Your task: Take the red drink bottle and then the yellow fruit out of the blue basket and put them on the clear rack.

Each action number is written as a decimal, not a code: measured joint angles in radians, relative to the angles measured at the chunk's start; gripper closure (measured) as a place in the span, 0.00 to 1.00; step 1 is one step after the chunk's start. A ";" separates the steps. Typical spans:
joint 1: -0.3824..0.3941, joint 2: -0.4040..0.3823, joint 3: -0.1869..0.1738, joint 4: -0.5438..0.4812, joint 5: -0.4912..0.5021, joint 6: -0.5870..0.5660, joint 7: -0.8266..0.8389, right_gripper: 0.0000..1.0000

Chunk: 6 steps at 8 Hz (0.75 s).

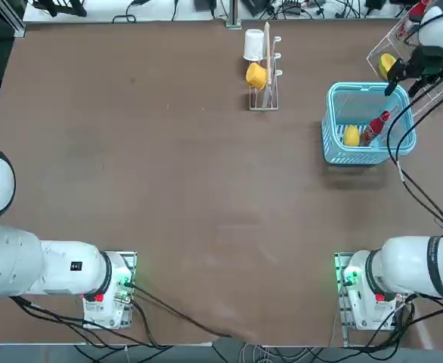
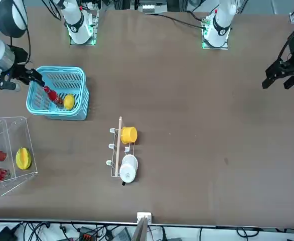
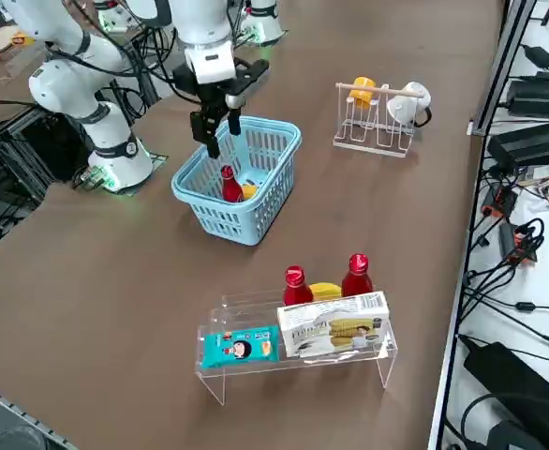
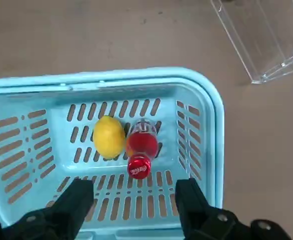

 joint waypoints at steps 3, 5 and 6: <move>-0.003 0.027 0.000 -0.057 0.000 0.060 -0.001 0.01; -0.003 0.079 0.000 -0.059 0.000 0.114 -0.001 0.03; -0.003 0.104 0.000 -0.059 0.000 0.134 -0.001 0.04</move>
